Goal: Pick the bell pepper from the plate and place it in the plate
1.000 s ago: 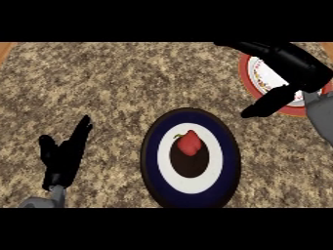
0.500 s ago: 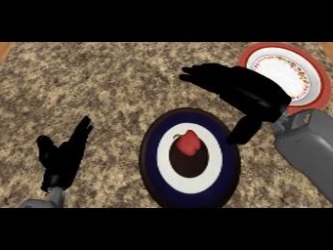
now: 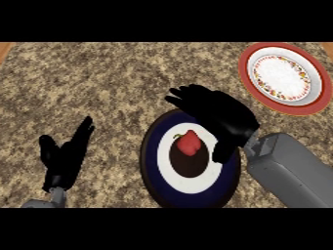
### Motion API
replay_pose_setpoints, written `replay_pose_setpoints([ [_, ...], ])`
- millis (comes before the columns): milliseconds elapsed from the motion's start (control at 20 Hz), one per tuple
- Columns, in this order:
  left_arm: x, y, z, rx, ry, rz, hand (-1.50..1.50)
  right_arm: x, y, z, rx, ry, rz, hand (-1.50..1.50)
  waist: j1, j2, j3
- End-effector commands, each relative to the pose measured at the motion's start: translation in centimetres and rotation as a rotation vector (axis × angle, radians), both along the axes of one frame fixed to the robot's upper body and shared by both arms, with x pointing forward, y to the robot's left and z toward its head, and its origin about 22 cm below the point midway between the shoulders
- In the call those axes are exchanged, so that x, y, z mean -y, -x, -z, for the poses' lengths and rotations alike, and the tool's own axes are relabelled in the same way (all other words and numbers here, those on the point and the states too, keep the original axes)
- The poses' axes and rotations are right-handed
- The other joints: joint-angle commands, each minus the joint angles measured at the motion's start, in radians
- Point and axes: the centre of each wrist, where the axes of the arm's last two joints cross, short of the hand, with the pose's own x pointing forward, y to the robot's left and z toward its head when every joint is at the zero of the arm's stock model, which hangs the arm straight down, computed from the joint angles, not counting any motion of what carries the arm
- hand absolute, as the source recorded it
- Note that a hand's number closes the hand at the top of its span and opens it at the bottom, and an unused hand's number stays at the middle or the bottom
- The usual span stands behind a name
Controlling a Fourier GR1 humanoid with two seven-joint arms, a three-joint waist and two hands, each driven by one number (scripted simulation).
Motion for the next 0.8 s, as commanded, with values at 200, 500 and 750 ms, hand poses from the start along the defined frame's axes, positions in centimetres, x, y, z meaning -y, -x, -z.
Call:
replay_pose_setpoints([
  [200, 0.8, 0.4, 0.7, -0.027, -0.005, 0.000, 0.00, -0.9, 1.7, 5.0, -0.058, 0.041, -0.012, -1.50, 0.001, 0.004, -0.005],
  [500, 1.9, 0.0, 1.6, -0.043, 0.007, 0.000, 0.00, -3.7, 2.1, 4.8, -0.011, 0.067, 0.012, -1.50, -0.002, 0.005, -0.005],
  [750, -0.3, 2.2, 1.0, -0.033, 0.011, 0.016, 0.00, -2.3, 1.5, 6.4, 0.048, 0.116, 0.082, -1.50, 0.003, 0.004, -0.005],
])
